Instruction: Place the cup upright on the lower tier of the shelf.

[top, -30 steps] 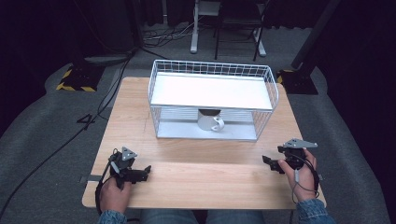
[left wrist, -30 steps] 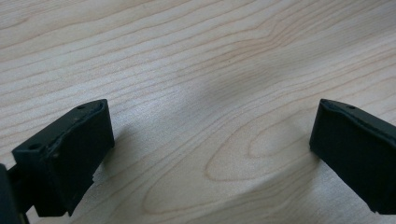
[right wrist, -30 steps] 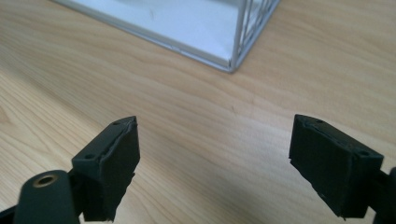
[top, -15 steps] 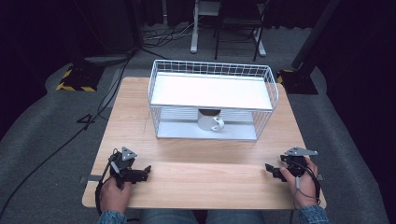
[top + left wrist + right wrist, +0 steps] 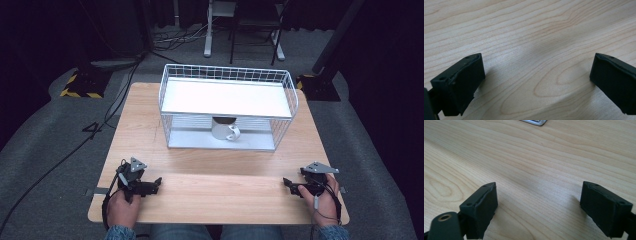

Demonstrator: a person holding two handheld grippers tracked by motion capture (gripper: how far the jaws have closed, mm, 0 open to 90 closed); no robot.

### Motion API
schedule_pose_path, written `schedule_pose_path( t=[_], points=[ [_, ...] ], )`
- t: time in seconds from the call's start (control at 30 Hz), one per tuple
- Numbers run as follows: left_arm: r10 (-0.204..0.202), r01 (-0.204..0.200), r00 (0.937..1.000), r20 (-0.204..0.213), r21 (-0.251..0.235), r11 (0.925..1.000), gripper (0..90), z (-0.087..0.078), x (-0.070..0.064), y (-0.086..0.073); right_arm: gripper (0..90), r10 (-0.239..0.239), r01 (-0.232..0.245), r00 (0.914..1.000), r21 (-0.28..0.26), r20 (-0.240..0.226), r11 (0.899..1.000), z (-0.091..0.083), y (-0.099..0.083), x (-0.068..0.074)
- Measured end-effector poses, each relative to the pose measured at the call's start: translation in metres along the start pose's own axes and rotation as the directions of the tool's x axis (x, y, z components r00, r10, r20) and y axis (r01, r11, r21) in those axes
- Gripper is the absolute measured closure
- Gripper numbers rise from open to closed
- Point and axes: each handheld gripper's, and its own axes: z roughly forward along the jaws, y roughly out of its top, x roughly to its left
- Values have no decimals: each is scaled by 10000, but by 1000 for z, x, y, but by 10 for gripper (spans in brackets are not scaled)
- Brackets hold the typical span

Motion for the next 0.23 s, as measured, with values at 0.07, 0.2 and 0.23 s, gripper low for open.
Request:
schedule_pose_path(
  t=[0.07, 0.2, 0.23],
  points=[
    [-2, 2, 10000, -2, 1, 10000, 1, 0, 0, 0, 144, 5, -6, 10000, -4, -14, 10000, 0, 0, 0],
    [-3, 3, 10000, -2, 0, 10000, 1, 0, 0, 0, 139, -19, 19, 10000, 13, -56, 10000, 0, 0, 0],
    [-1, 1, 10000, -3, 2, 10000, 1, 0, 0, 0, 140, -40, 40, 10000, 13, -76, 10000, 0, 0, 0]
  ],
)
